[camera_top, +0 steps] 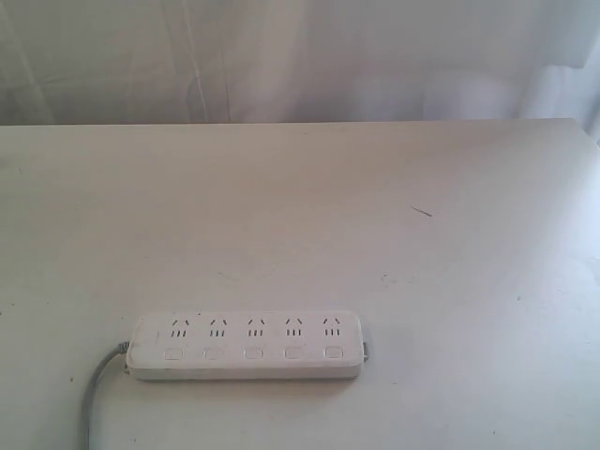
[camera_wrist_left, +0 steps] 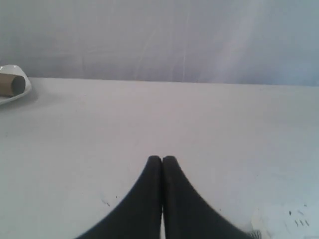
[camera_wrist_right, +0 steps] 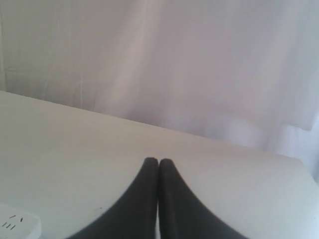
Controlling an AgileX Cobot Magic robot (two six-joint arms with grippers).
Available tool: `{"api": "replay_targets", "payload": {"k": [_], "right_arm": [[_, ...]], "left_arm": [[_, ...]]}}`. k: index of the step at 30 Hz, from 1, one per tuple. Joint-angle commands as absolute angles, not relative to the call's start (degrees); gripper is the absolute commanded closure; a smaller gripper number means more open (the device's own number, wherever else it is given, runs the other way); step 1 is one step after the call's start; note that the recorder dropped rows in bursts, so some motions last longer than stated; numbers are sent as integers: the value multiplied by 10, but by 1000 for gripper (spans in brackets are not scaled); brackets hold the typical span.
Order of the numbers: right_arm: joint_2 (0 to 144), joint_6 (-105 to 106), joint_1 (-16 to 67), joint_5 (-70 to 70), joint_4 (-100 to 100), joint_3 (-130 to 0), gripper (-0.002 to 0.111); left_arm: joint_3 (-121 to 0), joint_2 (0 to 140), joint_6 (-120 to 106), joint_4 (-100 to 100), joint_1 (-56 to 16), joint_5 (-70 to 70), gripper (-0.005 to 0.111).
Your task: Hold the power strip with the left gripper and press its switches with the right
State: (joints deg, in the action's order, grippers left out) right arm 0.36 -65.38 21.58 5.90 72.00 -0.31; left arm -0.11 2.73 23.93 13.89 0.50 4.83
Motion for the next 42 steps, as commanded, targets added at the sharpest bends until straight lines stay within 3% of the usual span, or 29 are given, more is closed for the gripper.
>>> {"api": "replay_targets", "payload": {"k": [1,9,16,26,29,33,42], "right_arm": [[0,-651,212,63,708,0,108],[0,-647,212,66,627,0,108],[0,-516,212,133,494,0,108],[0,86,212,154,12,0,108],[0,165,212,178,-65,0,108],[0,168,212,202,-67,0,108],[0,167,212,202,-49,0,108]], "left_arm": [[0,30,67,-28,6,0,107],[0,30,39,-77,6,-72,107],[0,30,153,-77,6,-125,107],[0,30,186,-89,6,-187,107],[0,30,138,-90,6,-228,107],[-24,30,59,-145,6,-334,107],[-24,30,45,-174,6,-342,107]]}}
